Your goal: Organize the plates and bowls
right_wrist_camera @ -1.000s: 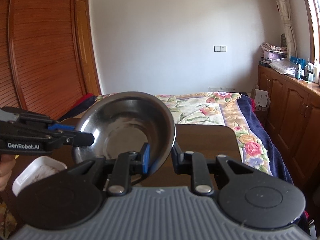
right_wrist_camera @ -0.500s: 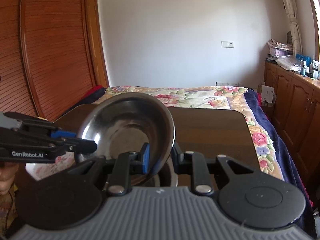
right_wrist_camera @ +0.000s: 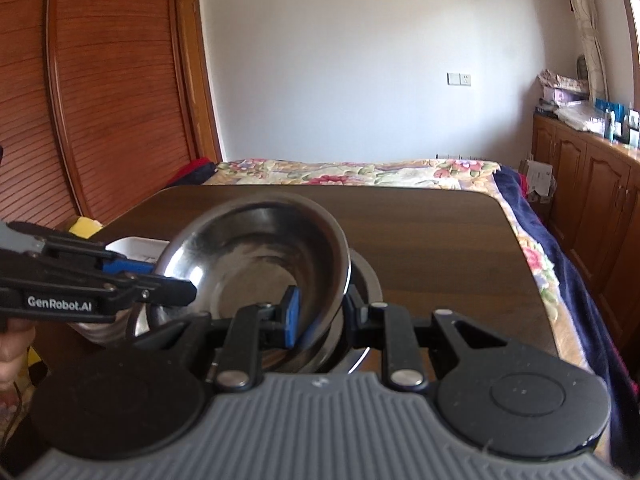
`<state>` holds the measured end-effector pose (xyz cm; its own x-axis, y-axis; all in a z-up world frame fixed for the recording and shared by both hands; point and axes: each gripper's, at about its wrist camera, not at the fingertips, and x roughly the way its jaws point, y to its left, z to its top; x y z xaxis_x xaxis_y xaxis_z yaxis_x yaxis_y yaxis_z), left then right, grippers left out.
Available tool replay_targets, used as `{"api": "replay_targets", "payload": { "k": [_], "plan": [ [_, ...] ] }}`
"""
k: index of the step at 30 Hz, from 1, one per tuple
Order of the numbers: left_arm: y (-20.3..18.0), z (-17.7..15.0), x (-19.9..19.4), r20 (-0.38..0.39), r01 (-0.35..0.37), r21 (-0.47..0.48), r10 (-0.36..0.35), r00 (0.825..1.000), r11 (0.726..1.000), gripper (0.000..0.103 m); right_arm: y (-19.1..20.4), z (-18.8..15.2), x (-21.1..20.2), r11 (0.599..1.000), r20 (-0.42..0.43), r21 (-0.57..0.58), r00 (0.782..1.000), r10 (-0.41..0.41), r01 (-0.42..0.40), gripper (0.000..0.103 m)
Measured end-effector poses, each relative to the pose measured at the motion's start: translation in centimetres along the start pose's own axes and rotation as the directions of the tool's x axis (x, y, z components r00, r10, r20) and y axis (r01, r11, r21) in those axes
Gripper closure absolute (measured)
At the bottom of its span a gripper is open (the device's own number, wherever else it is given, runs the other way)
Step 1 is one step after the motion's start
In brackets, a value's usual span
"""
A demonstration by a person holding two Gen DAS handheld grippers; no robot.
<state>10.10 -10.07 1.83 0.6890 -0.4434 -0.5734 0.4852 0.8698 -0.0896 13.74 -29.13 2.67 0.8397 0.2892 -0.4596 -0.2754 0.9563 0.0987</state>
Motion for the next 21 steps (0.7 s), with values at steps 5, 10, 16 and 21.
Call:
{"api": "replay_targets", "payload": {
  "k": [5, 10, 16, 21],
  "plan": [
    [0.2, -0.2, 0.3, -0.012, -0.005, -0.012, 0.005, 1.000, 1.000, 0.080, 0.4, -0.7, 0.4, 1.000, 0.000, -0.008, 1.000, -0.002, 0.002, 0.077],
    [0.0, -0.2, 0.4, -0.004, -0.010, -0.009, 0.010, 1.000, 1.000, 0.079, 0.9, -1.0, 0.3, 0.999, 0.016, -0.027, 0.999, -0.028, 0.028, 0.076],
    [0.0, -0.8, 0.1, 0.009, -0.007, -0.022, 0.007, 1.000, 1.000, 0.076, 1.5, -1.5, -0.1, 0.998, 0.038, -0.045, 0.998, -0.046, 0.048, 0.075],
    [0.3, -1.4, 0.0, 0.042, 0.010, -0.055, -0.008, 0.999, 0.998, 0.075, 1.9, -1.7, -0.1, 0.996, 0.070, -0.047, 0.995, -0.073, 0.076, 0.072]
  ]
}}
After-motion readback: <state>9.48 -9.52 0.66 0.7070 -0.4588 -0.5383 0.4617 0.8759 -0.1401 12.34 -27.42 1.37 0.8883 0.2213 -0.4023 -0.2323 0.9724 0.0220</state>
